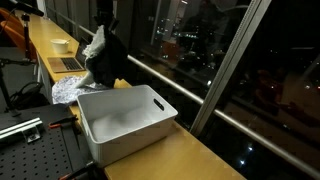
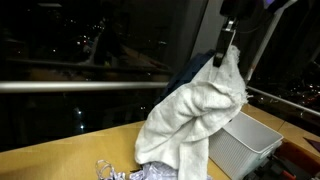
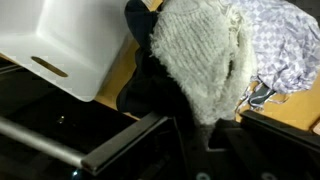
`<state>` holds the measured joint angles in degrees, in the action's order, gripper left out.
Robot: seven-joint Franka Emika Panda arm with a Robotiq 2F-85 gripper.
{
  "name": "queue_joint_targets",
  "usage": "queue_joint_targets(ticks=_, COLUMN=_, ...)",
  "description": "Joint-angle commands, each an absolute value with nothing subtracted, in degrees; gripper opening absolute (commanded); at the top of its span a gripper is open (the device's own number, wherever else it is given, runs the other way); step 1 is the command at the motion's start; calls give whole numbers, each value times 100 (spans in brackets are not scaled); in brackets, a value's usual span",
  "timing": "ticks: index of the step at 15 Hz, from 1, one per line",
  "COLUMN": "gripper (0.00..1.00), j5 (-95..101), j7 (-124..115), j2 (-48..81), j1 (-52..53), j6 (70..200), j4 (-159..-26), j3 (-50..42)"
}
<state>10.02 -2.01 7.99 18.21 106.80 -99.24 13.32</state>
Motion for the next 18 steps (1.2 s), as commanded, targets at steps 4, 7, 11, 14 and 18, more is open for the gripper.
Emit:
queue_joint_targets(ticks=4, gripper=4, j5=1264, j7=-207, j2=-584, j1=1255, j6=9202, j4=-9543, j3=1102)
queue_joint_targets(ticks=7, gripper=4, j5=1253, j7=51, j2=-1096, j1=926, j6=8618, j4=-9294, j3=899)
queue_joint_targets(ticks=11, gripper=4, j5=1186, j7=387, j2=-1381, j1=622, j6=8552, j4=-9368, j3=611)
queue_joint_targets(ticks=14, gripper=4, j5=1046, j7=487, j2=-1423, j1=534, j6=8882, j4=-9771, j3=462)
queue_joint_targets(ticks=18, gripper=4, j5=858, j7=504, j2=-1316, j1=528, j6=9596, j4=-10529, j3=386)
